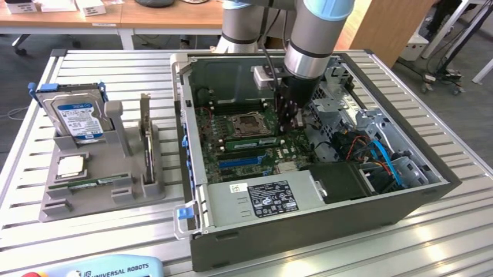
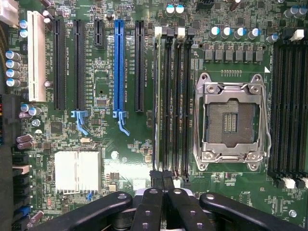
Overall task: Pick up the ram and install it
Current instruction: 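Press down the ram until it locks into place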
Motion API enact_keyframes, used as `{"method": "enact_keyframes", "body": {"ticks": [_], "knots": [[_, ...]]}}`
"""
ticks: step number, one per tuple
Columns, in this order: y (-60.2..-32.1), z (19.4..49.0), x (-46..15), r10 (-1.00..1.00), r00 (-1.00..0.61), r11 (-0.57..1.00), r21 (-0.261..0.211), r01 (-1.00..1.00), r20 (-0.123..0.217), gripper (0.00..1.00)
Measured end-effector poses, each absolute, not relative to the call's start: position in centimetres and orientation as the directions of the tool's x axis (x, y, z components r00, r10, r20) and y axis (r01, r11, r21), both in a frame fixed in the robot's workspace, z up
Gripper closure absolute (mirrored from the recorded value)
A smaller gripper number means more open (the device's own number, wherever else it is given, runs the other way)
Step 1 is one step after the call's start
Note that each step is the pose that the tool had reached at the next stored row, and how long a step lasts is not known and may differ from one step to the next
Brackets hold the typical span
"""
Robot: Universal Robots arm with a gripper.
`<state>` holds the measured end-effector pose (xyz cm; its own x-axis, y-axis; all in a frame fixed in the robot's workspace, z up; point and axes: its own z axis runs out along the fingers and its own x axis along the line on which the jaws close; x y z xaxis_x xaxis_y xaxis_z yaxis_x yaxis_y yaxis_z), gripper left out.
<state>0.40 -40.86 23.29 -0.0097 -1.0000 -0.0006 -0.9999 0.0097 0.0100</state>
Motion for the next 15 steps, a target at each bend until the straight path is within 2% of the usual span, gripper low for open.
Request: {"method": "enact_keyframes", "body": {"ticks": [15], "knots": [[-40.86,22.91,0.40,-1.000,-0.010,0.010,0.010,-1.000,-0.001,0.90]]}}
